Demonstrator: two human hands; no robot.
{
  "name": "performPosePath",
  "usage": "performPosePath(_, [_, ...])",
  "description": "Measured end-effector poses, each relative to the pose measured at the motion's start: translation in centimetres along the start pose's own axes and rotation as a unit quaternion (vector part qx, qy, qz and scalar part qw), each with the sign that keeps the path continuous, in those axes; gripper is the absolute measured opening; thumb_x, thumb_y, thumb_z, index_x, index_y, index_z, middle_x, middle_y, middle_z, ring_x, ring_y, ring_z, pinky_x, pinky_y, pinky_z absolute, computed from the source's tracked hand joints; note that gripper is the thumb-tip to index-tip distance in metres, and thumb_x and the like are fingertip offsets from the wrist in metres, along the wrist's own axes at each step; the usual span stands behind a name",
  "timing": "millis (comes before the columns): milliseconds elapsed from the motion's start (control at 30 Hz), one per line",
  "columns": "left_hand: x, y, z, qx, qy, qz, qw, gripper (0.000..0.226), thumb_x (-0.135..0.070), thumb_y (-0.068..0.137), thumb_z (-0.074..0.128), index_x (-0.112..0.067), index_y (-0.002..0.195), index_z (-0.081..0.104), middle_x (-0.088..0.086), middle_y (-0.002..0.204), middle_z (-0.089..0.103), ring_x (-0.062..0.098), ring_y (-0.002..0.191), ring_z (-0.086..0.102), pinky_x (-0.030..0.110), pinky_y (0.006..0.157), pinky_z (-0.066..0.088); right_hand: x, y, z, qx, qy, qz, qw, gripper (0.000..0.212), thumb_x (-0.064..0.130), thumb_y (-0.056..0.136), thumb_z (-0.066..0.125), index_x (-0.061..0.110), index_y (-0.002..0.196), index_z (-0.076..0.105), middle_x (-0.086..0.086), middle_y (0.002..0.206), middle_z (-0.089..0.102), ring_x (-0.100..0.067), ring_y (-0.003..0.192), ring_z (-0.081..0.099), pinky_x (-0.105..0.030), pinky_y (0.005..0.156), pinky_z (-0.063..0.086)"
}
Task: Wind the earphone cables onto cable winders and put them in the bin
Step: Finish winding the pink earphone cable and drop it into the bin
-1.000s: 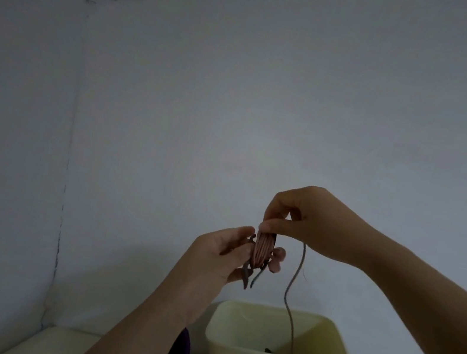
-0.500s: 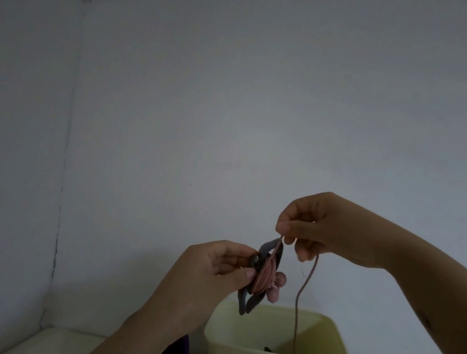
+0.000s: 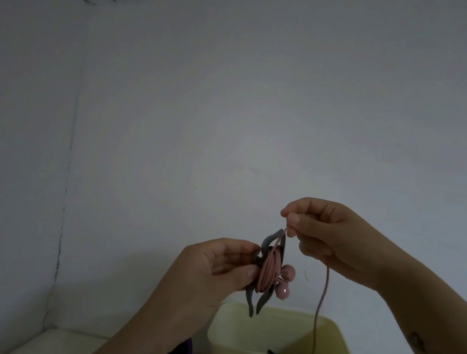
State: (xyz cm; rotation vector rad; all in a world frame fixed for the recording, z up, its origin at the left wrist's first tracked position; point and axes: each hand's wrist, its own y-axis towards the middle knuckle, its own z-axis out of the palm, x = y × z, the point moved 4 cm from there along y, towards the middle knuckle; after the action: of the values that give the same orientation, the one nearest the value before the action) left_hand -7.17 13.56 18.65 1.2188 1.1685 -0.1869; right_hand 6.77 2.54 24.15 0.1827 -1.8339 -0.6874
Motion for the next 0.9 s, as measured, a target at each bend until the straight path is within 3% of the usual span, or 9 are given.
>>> performPosePath(100, [-0.6, -0.1, 0.6, 0.012, -0.028, 0.016, 0.999, 0.027, 0.012, 0.081, 0.062, -0.013, 0.091, 0.068, -0.002, 0.081, 0.076, 0.011, 0.077, 0.072, 0.018, 0.069, 0.055, -1.0, 0.3, 0.4, -0.002, 0.027, 0.004, 1.0, 0.01, 0.011, 0.079, 0.057, 0.007, 0.086, 0.063, 0.002, 0.058, 0.057, -0.008, 0.044, 0.033, -0.017, 0.044, 0.028])
performPosePath(200, [-1.2, 0.2, 1.0, 0.008, -0.059, 0.035, 0.998, 0.025, 0.009, 0.08, 0.063, -0.013, 0.091, 0.069, 0.001, 0.082, 0.076, 0.013, 0.077, 0.073, 0.018, 0.069, 0.055, -2.7, 0.6, 2.1, 0.046, 0.091, 0.027, 0.994, 0.013, 0.003, 0.082, 0.059, -0.002, 0.092, 0.065, -0.017, 0.074, 0.067, -0.024, 0.06, 0.062, -0.02, 0.052, 0.049])
performPosePath(233, [-1.3, 0.3, 1.0, -0.004, -0.074, 0.04, 0.996, 0.024, 0.007, 0.079, 0.064, -0.012, 0.091, 0.07, 0.003, 0.085, 0.076, 0.015, 0.08, 0.073, 0.02, 0.071, 0.056, -3.2, 0.5, 3.0, 0.071, 0.099, 0.021, 0.992, 0.021, 0.009, 0.08, 0.065, -0.005, 0.095, 0.065, -0.024, 0.083, 0.067, -0.03, 0.07, 0.065, -0.021, 0.057, 0.052])
performPosePath(300, [-1.4, 0.7, 0.4, -0.035, -0.115, 0.044, 0.992, 0.022, 0.001, 0.077, 0.065, -0.009, 0.095, 0.071, 0.008, 0.091, 0.076, 0.02, 0.087, 0.073, 0.025, 0.077, 0.058, -4.2, 0.3, 4.3, 0.05, 0.096, 0.024, 0.994, 0.02, 0.028, 0.076, 0.073, 0.008, 0.075, 0.071, -0.013, 0.065, 0.059, -0.018, 0.054, 0.051, -0.016, 0.049, 0.04])
performPosePath(333, [-1.3, 0.9, 0.0, -0.048, -0.132, 0.043, 0.989, 0.024, -0.002, 0.076, 0.065, -0.007, 0.098, 0.071, 0.01, 0.094, 0.076, 0.023, 0.09, 0.072, 0.028, 0.082, 0.058, -4.7, 0.2, 4.4, 0.009, 0.076, 0.031, 0.997, 0.025, 0.031, 0.084, 0.067, 0.015, 0.065, 0.07, -0.004, 0.056, 0.049, -0.011, 0.047, 0.037, -0.016, 0.046, 0.031])
performPosePath(400, [-1.3, 0.9, -0.5, -0.055, -0.145, 0.044, 0.987, 0.025, -0.006, 0.081, 0.063, -0.003, 0.104, 0.07, 0.012, 0.1, 0.074, 0.027, 0.096, 0.071, 0.034, 0.088, 0.056, -5.3, -0.3, 4.4, -0.052, -0.044, 0.024, 0.997, 0.037, 0.025, 0.098, 0.048, 0.008, 0.072, 0.068, 0.005, 0.052, 0.04, -0.008, 0.047, 0.027, -0.02, 0.047, 0.025])
performPosePath(567, [-0.9, 1.1, -1.8, -0.085, -0.137, 0.048, 0.986, 0.02, -0.007, 0.09, 0.056, -0.002, 0.103, 0.071, 0.012, 0.105, 0.073, 0.027, 0.102, 0.069, 0.035, 0.094, 0.053, -4.6, -1.8, 5.7, -0.005, -0.366, -0.034, 0.93, 0.023, 0.03, 0.097, 0.048, 0.024, 0.093, 0.069, 0.015, 0.056, 0.051, -0.003, 0.049, 0.042, -0.014, 0.051, 0.034])
performPosePath(767, [1.5, 1.2, -1.9, -0.102, -0.091, 0.006, 0.991, 0.017, 0.003, 0.092, 0.055, -0.002, 0.1, 0.07, 0.011, 0.097, 0.075, 0.026, 0.097, 0.071, 0.032, 0.087, 0.056, -2.9, -2.1, 5.7, 0.039, -0.526, -0.029, 0.849, 0.028, 0.032, 0.1, 0.042, 0.023, 0.109, 0.066, 0.007, 0.093, 0.068, -0.003, 0.074, 0.059, -0.016, 0.071, 0.046])
performPosePath(900, [2.1, 1.1, -1.6, -0.074, -0.157, -0.045, 0.984, 0.022, -0.005, 0.093, 0.053, -0.006, 0.104, 0.071, 0.008, 0.106, 0.074, 0.017, 0.106, 0.068, 0.028, 0.089, 0.052, -2.2, -2.3, 5.1, 0.058, -0.55, -0.008, 0.833, 0.027, 0.031, 0.1, 0.041, 0.025, 0.109, 0.066, 0.015, 0.094, 0.064, 0.002, 0.071, 0.055, -0.013, 0.069, 0.044])
